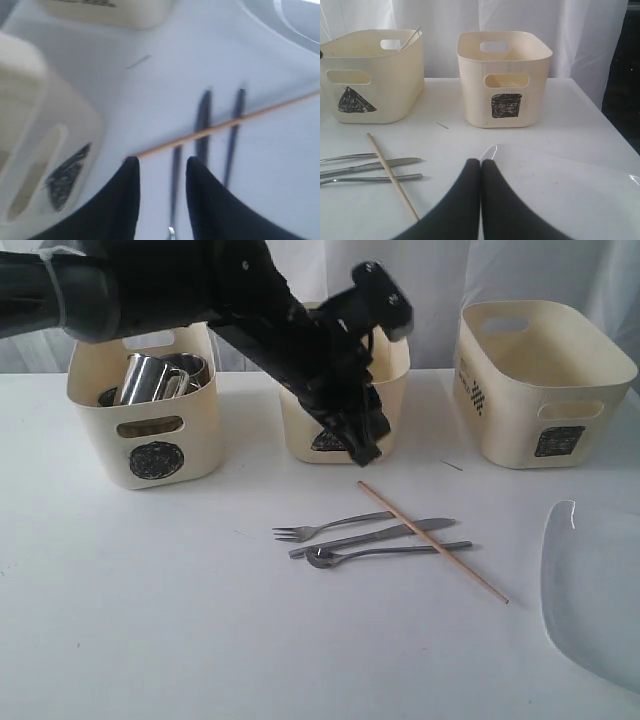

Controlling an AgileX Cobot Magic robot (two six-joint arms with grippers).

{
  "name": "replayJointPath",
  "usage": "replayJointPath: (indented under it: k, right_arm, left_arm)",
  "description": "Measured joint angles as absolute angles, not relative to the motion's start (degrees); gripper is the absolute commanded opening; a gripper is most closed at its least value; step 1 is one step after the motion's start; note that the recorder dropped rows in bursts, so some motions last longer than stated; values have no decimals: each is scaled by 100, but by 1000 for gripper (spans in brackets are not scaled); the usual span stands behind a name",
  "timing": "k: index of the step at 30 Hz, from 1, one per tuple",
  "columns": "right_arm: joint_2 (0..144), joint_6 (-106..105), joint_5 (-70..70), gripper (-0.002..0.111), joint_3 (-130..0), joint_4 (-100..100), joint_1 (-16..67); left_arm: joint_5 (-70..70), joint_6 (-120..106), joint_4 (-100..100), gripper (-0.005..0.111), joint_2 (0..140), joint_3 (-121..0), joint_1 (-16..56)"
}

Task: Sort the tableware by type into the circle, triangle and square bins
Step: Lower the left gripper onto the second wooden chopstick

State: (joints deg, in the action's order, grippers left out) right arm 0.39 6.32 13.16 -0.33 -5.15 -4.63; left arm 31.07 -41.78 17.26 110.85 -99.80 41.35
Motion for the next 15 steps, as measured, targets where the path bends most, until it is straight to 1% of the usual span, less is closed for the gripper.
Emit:
replayJointPath:
  k: [5, 8, 11, 15]
  right_arm:
    - [39, 632, 1316, 0, -33, -515, -463]
    - [39, 632, 1316, 0, -33, -515, -463]
    - [39, 632, 1316, 0, -33, -515, -463]
    - [39, 632, 1316, 0, -33, -515, -463]
  left_arm:
    - [3922, -5303, 1867, 38, 11117, -9980, 4597]
    - [4048, -6092, 2154, 39, 11271, -9980, 4787]
    - [4060, -7047, 2603, 43, 11472, -9980, 4923]
    - [4075, -7821, 2864, 46, 11717, -9980, 5018]
